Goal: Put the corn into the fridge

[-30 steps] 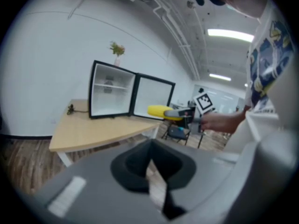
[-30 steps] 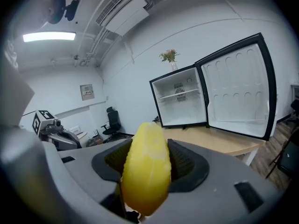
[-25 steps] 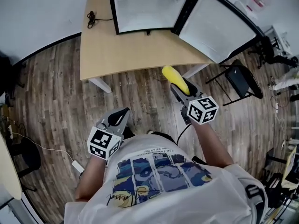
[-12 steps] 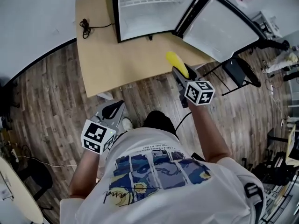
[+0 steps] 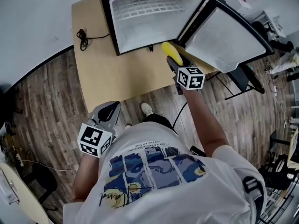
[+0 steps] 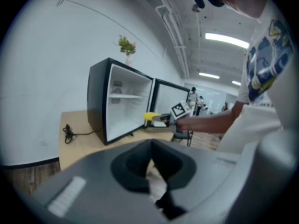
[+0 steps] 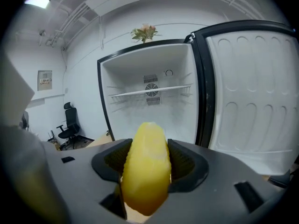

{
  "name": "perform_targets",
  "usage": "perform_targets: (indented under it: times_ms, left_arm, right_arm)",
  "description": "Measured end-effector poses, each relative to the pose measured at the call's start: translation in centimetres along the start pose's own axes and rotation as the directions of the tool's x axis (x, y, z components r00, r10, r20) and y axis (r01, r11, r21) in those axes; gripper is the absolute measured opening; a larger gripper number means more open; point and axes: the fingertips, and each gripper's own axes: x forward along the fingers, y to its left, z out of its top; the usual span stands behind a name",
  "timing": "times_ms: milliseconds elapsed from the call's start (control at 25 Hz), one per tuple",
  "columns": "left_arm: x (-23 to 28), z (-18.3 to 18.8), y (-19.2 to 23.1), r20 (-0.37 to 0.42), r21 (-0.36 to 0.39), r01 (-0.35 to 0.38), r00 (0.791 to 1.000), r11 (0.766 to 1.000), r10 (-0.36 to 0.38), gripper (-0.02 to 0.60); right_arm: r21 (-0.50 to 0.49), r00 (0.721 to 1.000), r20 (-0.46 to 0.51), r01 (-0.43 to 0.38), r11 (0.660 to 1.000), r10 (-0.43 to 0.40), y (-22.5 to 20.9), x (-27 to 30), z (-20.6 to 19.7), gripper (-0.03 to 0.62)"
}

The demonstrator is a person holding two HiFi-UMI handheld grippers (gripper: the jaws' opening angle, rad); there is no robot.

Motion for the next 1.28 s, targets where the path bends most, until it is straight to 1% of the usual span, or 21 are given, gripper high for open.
perform_targets:
  times_ms: [160, 280, 480, 640, 920, 1040, 1280]
  left_arm:
    - [1.5, 1.5, 2.5, 0.000, -0.009, -0.066, 0.998, 0.998, 0.066, 0.009]
    - [2.5, 2.2, 3.9, -0.002, -0.039, -0.113, 0.994, 0.993, 0.113, 0.009]
    - [4.2, 2.7, 5.3, -0.025, -0.074, -0.163, 0.987, 0.984, 0.161, 0.009]
    - [4.3, 3.2, 6.6, -0.028, -0.099, -0.233, 0.973, 0.968, 0.231, 0.009]
    - [3.6, 2.1, 8.0, -0.070, -0.144, -0.334, 0.942, 0.932, 0.327, 0.009]
    - [3.5, 1.9, 8.2, -0.083, -0.157, -0.362, 0.932, 0.919, 0.353, 0.009]
    - [3.3, 2.0, 8.5, -0.093, -0.182, -0.394, 0.919, 0.901, 0.383, 0.009]
  right_arm:
    - [-0.018, 1.000, -0.014, -0.006, 1.000, 0.006, -1.9, 4.7, 1.0, 0.236]
    - [-0.019, 1.000, -0.028, -0.012, 1.000, 0.011, -2.9, 8.2, 1.3, 0.236]
    - [-0.025, 0.999, -0.050, -0.018, 1.000, 0.017, -4.8, 13.5, 1.7, 0.236]
    - [-0.043, 0.996, -0.085, -0.003, 0.999, -0.001, -6.4, 17.3, 1.2, 0.236]
    - [-0.092, 0.989, -0.131, 0.053, 0.994, -0.065, -8.7, 22.1, -0.4, 0.236]
    - [-0.105, 0.988, -0.136, 0.065, 0.992, -0.079, -9.1, 23.3, -0.7, 0.236]
    - [-0.116, 0.982, -0.159, 0.081, 0.990, -0.099, -9.5, 25.5, -0.8, 0.236]
